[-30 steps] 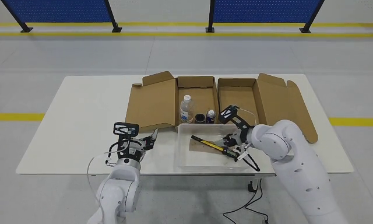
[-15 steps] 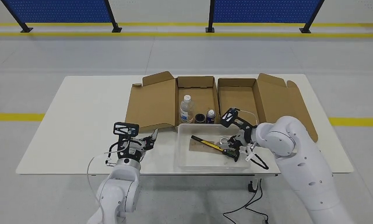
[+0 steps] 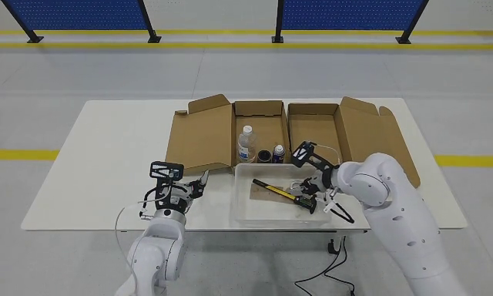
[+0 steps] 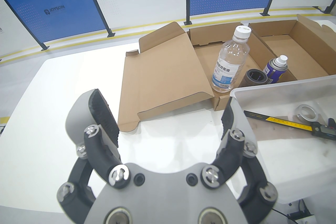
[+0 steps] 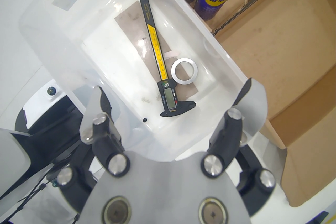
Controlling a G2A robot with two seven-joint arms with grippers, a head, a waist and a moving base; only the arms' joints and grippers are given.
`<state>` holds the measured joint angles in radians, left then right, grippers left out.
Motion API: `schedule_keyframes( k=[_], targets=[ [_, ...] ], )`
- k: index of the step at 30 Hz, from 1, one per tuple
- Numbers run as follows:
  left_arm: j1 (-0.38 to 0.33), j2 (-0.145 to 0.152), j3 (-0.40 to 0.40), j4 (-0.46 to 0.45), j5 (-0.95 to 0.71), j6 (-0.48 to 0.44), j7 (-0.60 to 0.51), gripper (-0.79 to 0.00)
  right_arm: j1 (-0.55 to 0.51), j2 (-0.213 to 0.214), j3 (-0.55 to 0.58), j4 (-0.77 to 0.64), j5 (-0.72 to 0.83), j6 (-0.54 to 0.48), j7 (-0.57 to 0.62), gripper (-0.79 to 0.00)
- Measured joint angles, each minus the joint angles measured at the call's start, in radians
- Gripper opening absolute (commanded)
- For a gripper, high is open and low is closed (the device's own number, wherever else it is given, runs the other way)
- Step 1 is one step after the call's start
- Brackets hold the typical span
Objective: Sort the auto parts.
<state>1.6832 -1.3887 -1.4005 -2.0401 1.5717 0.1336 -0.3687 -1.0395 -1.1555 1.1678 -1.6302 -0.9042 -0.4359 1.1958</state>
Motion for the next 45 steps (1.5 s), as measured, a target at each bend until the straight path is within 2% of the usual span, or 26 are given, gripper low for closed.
schedule_keyframes(
  k=[8, 13, 24, 34, 45],
  targets=[
    [0.000, 0.000, 0.000, 0.000, 0.000, 0.000, 0.000, 0.000, 0.041, -0.017, -0.126, 0.042, -0.035, 0.064, 0.049, 0.000],
    [0.000, 0.000, 0.000, 0.000, 0.000, 0.000, 0.000, 0.000, 0.105, -0.040, -0.225, 0.145, -0.065, 0.103, 0.076, 0.000],
    [0.000, 0.000, 0.000, 0.000, 0.000, 0.000, 0.000, 0.000, 0.215, -0.092, -0.367, 0.376, -0.011, 0.081, 0.022, 0.000],
    [0.000, 0.000, 0.000, 0.000, 0.000, 0.000, 0.000, 0.000, 0.261, -0.123, -0.429, 0.465, 0.036, 0.050, -0.011, 0.000],
    [0.000, 0.000, 0.000, 0.000, 0.000, 0.000, 0.000, 0.000, 0.264, -0.139, -0.457, 0.487, 0.117, 0.015, 0.011, 0.000]
  ],
)
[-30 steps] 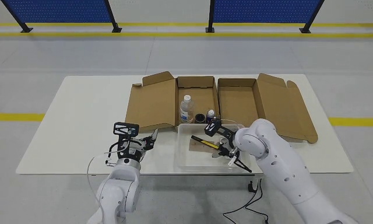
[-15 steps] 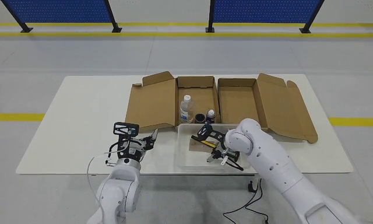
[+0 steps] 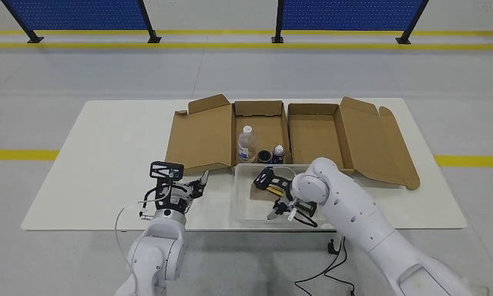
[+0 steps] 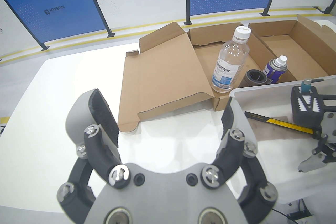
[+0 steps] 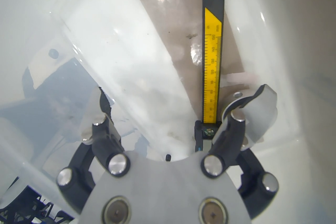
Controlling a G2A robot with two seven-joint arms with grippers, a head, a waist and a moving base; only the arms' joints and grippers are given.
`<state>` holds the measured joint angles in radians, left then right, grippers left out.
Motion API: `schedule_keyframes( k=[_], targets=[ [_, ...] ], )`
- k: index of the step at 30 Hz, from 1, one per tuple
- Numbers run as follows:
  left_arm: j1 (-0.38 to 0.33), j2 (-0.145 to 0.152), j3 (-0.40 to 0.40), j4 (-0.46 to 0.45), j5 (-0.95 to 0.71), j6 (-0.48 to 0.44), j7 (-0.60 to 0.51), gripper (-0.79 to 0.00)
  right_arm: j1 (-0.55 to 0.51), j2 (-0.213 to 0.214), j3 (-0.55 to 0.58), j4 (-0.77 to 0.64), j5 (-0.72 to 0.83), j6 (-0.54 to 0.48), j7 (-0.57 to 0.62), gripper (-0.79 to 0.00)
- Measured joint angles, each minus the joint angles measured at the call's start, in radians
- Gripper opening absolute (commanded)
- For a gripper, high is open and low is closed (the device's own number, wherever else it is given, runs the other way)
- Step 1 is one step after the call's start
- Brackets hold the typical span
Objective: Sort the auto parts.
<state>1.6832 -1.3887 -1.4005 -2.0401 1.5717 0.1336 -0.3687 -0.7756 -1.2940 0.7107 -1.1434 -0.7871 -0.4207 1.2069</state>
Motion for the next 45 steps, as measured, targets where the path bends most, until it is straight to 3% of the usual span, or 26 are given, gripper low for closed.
schedule_keyframes(
  k=[11, 24, 27, 45],
  targets=[
    [0.000, 0.000, 0.000, 0.000, 0.000, 0.000, 0.000, 0.000, -0.031, 0.003, -0.004, -0.074, 0.076, -0.009, 0.035, 0.000],
    [0.000, 0.000, 0.000, 0.000, 0.000, 0.000, 0.000, 0.000, -0.096, 0.066, 0.137, -0.241, -0.130, 0.128, 0.002, -0.003],
    [0.000, 0.000, 0.000, 0.000, 0.000, 0.000, 0.000, 0.000, -0.104, 0.075, 0.157, -0.248, -0.165, 0.140, 0.014, -0.403],
    [0.000, 0.000, 0.000, 0.000, 0.000, 0.000, 0.000, 0.000, -0.058, 0.051, 0.079, -0.163, -0.222, 0.136, 0.008, -0.422]
  ],
)
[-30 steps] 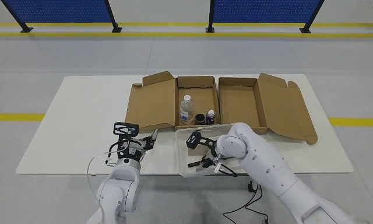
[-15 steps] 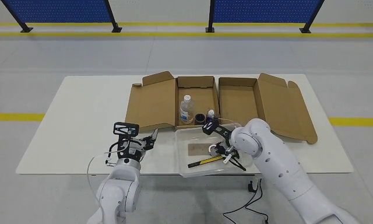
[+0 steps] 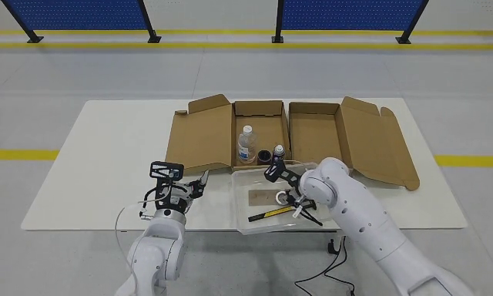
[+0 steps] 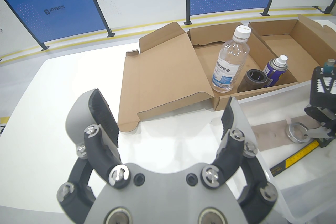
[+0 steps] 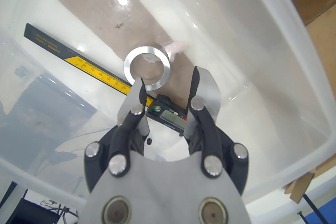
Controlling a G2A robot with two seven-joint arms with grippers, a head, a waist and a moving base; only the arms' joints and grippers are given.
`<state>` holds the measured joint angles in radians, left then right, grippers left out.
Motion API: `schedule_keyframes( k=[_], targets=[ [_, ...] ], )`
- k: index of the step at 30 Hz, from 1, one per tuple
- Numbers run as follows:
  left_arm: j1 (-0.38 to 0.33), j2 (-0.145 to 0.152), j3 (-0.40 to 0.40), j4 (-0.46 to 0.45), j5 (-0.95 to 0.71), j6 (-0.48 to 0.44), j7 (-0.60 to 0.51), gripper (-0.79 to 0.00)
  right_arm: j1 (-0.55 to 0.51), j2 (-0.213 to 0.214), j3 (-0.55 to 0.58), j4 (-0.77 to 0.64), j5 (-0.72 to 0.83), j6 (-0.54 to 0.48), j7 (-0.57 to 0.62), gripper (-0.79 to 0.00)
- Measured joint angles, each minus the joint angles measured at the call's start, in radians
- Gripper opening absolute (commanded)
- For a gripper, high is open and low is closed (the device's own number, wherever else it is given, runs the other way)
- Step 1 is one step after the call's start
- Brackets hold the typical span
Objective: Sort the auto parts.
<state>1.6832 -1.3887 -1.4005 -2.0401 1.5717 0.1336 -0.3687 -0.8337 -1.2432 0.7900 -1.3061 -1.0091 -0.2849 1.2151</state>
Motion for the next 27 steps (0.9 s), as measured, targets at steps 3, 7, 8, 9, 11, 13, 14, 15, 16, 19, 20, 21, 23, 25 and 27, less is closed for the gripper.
schedule_keyframes(
  k=[3, 7, 8, 9, 11, 13, 14, 15, 16, 19, 20, 21, 23, 25, 27],
  targets=[
    [0.000, 0.000, 0.000, 0.000, 0.000, 0.000, 0.000, 0.000, 0.014, -0.009, -0.019, 0.025, -0.006, 0.002, -0.010, -0.425],
    [0.000, 0.000, 0.000, 0.000, 0.000, 0.000, 0.000, 0.000, 0.028, -0.020, -0.040, 0.054, -0.001, -0.002, -0.026, -0.437],
    [0.000, 0.000, 0.000, 0.000, 0.000, 0.000, 0.000, 0.000, 0.031, -0.022, -0.044, 0.062, 0.000, -0.003, -0.029, -0.443],
    [0.000, 0.000, 0.000, 0.000, 0.000, 0.000, 0.000, 0.000, 0.034, -0.025, -0.048, 0.072, 0.002, -0.006, -0.034, -0.456],
    [0.000, 0.000, 0.000, 0.000, 0.000, 0.000, 0.000, 0.000, 0.038, -0.029, -0.054, 0.088, 0.005, -0.009, -0.039, -0.474],
    [0.000, 0.000, 0.000, 0.000, 0.000, 0.000, 0.000, 0.000, 0.040, -0.032, -0.059, 0.102, 0.006, -0.009, -0.043, -0.493],
    [0.000, 0.000, 0.000, 0.000, 0.000, 0.000, 0.000, 0.000, 0.042, -0.033, -0.060, 0.107, 0.006, -0.010, -0.045, -0.511],
    [0.000, 0.000, 0.000, 0.000, 0.000, 0.000, 0.000, 0.000, 0.044, -0.034, -0.060, 0.115, 0.008, -0.011, -0.048, -0.517],
    [0.000, 0.000, 0.000, 0.000, 0.000, 0.000, 0.000, 0.000, 0.045, -0.035, -0.060, 0.121, 0.009, -0.013, -0.050, -0.533],
    [0.000, 0.000, 0.000, 0.000, 0.000, 0.000, 0.000, 0.000, 0.050, -0.037, -0.058, 0.137, 0.015, -0.017, -0.054, -0.573],
    [0.000, 0.000, 0.000, 0.000, 0.000, 0.000, 0.000, 0.000, 0.051, -0.038, -0.058, 0.141, 0.017, -0.019, -0.054, -0.600],
    [0.000, 0.000, 0.000, 0.000, 0.000, 0.000, 0.000, 0.000, 0.052, -0.039, -0.058, 0.146, 0.019, -0.022, -0.055, -0.619],
    [0.000, 0.000, 0.000, 0.000, 0.000, 0.000, 0.000, 0.000, 0.054, -0.040, -0.058, 0.154, 0.023, -0.025, -0.055, -0.705],
    [0.000, 0.000, 0.000, 0.000, 0.000, 0.000, 0.000, 0.000, 0.056, -0.042, -0.059, 0.162, 0.027, -0.028, -0.055, -0.785],
    [0.000, 0.000, 0.000, 0.000, 0.000, 0.000, 0.000, 0.000, 0.057, -0.043, -0.059, 0.167, 0.033, -0.030, -0.057, -0.785]
  ],
)
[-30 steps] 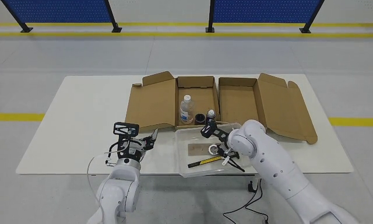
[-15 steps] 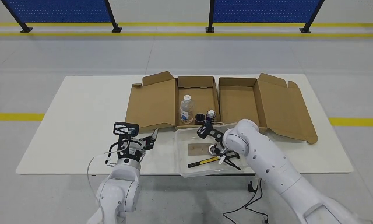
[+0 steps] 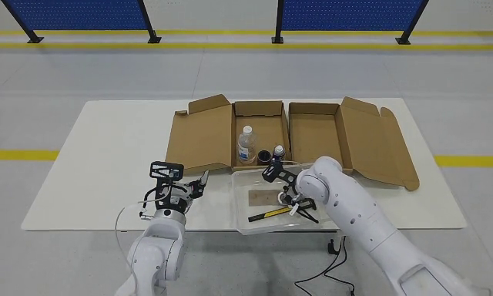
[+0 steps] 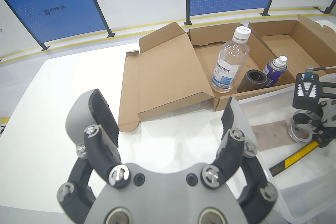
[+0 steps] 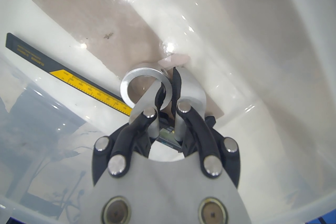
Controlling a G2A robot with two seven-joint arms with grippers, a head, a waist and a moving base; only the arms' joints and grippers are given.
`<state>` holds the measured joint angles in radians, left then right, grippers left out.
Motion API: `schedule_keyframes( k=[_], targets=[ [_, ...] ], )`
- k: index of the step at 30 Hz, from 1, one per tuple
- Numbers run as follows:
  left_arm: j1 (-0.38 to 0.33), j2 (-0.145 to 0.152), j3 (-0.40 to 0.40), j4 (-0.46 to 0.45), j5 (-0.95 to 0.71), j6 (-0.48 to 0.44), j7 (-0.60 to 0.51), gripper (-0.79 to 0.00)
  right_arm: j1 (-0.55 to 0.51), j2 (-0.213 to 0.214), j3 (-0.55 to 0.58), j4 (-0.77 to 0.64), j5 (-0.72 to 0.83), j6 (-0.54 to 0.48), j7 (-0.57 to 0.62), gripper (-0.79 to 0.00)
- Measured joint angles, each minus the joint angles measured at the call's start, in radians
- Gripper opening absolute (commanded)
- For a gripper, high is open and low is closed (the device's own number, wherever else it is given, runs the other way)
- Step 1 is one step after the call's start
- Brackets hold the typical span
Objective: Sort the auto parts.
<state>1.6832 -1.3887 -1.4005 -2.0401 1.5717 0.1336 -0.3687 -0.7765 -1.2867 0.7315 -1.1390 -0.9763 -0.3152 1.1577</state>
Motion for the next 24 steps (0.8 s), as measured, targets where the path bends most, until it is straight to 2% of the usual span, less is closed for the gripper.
schedule_keyframes(
  k=[6, 11, 19, 24],
  targets=[
    [0.000, 0.000, 0.000, 0.000, 0.000, 0.000, 0.000, 0.000, -0.009, 0.003, 0.020, -0.019, 0.015, -0.001, -0.021, -0.785],
    [0.000, 0.000, 0.000, 0.000, 0.000, 0.000, 0.000, 0.000, -0.058, 0.028, 0.090, -0.113, 0.040, -0.002, -0.051, -0.785],
    [0.000, 0.000, 0.000, 0.000, 0.000, 0.000, 0.000, 0.000, -0.279, 0.105, 0.359, -0.390, 0.173, -0.089, -0.196, -0.785],
    [0.000, 0.000, 0.000, 0.000, 0.000, 0.000, 0.000, 0.000, -0.412, 0.132, 0.512, -0.471, 0.342, -0.180, -0.313, -0.785]
  ],
)
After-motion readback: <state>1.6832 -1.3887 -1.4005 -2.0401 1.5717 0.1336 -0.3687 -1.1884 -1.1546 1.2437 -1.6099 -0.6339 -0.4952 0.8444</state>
